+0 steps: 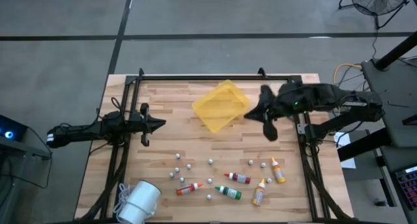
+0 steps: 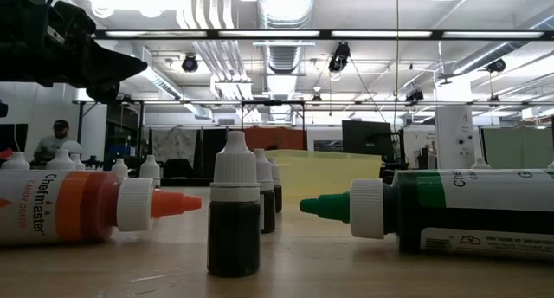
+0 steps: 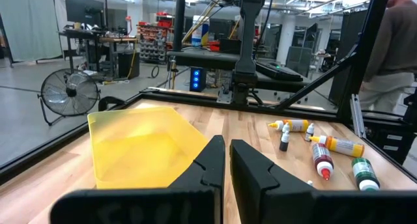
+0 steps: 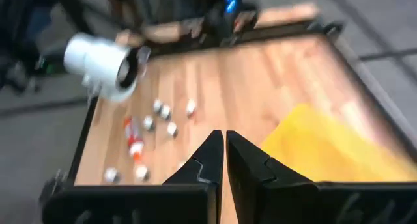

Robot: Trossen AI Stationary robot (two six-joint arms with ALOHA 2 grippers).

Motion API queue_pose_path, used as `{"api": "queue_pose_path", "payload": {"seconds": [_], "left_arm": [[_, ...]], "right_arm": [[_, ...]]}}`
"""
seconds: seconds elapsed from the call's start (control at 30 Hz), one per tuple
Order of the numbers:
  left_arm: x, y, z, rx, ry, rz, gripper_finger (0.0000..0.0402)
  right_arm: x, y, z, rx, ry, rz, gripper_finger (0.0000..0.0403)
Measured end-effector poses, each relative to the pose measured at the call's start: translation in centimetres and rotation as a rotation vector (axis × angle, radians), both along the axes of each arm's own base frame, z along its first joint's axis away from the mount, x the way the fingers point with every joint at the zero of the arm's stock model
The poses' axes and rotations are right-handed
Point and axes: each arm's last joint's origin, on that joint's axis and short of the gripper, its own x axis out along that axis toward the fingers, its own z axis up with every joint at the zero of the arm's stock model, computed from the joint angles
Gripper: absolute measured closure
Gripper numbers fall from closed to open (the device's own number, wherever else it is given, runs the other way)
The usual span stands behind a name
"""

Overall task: Pick & Place food coloring
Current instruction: Put the small red food coloring bottle into the yellow bin

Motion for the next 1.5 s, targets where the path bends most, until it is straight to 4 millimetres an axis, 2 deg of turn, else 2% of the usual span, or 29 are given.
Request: {"api": "queue_pose_path", "payload": {"seconds": [0.3,0.6,1.1,1.23,1.5], "left_arm": [[0.0,0.0,0.0,0.0,0.0,0.0,0.0402],[0.0,0.0,0.0,0.0,0.001,0.0,0.0402],[0.0,0.0,-0.1,-0.001,0.006,0.001,0.0402],[0.0,0.0,-0.1,-0.001,0.007,0.001,0.0402],[0.0,0.0,-0.1,-0.001,0.009,0.001,0.0402]], "right_arm": [[1.7,2.0,-2.4,0.02,0.173,0.072,0.039],[2.2,3.4,-4.8,-0.001,0.373,0.108,0.039],[3.4,4.8,-6.8,0.1,0.521,0.16,0.0387],[3.5,4.9,-6.9,0.107,0.528,0.161,0.0356],[4.1,5.0,-7.8,0.098,0.57,0.154,0.0256]]}}
